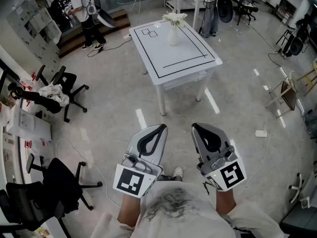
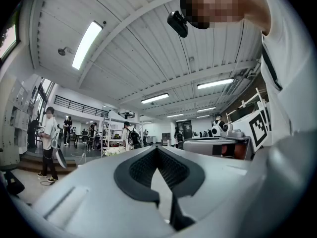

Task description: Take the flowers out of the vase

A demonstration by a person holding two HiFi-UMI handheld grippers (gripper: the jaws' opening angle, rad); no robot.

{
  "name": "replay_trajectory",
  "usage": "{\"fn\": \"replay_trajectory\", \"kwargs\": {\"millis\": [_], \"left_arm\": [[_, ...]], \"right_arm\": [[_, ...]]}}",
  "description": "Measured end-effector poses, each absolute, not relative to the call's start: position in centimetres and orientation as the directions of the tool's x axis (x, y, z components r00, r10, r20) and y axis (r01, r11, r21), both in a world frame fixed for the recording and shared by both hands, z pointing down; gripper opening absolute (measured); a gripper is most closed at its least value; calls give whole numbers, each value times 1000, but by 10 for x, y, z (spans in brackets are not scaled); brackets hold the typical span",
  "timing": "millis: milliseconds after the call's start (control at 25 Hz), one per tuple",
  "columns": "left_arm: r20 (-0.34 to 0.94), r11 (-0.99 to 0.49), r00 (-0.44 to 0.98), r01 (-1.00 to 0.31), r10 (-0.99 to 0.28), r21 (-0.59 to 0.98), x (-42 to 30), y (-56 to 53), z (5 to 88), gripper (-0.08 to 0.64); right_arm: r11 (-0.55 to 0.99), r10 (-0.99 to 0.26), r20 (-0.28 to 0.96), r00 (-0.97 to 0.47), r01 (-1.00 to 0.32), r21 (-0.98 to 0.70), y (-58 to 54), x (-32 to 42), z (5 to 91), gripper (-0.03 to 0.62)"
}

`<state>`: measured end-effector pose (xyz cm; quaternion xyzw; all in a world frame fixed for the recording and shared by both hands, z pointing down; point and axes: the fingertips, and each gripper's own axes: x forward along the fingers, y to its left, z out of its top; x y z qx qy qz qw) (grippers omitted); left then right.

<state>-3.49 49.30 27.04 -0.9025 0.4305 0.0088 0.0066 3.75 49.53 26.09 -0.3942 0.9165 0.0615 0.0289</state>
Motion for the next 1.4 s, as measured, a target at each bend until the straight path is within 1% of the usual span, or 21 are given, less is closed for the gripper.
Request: {"fn": "replay_trajectory", "kwargs": {"millis": [400, 560, 880, 1000, 1120, 1280, 1400], "left_arm": [[-21, -615, 616, -788, -788, -30, -22, 494, 268, 8], [-35, -609, 611, -792, -791, -44, -14, 499, 263, 8], [6, -609, 609, -793, -793, -31, 5, 502, 274, 8], [-31, -604, 607, -794, -794, -75, 3, 495, 275, 8], [-82, -604, 609, -793, -789, -79, 2, 482, 272, 8], [-12, -615, 616, -788, -788, -34, -3, 461, 284, 8], [-21, -622, 623, -782, -782, -40, -7, 443, 284, 8]], "right_arm": [[678, -723, -117, -681, -732, 75, 493, 55, 264, 15], [714, -691, -103, -715, -698, 53, 498, 59, 265, 15], [713, -694, -99, -713, -700, 48, 495, 74, 272, 15], [716, -692, -90, -717, -697, 46, 488, 74, 276, 15], [717, -691, -82, -718, -696, 48, 476, 71, 280, 15], [712, -696, -75, -714, -700, 52, 456, 64, 283, 15], [707, -701, -68, -710, -704, 58, 440, 60, 282, 15]]}}
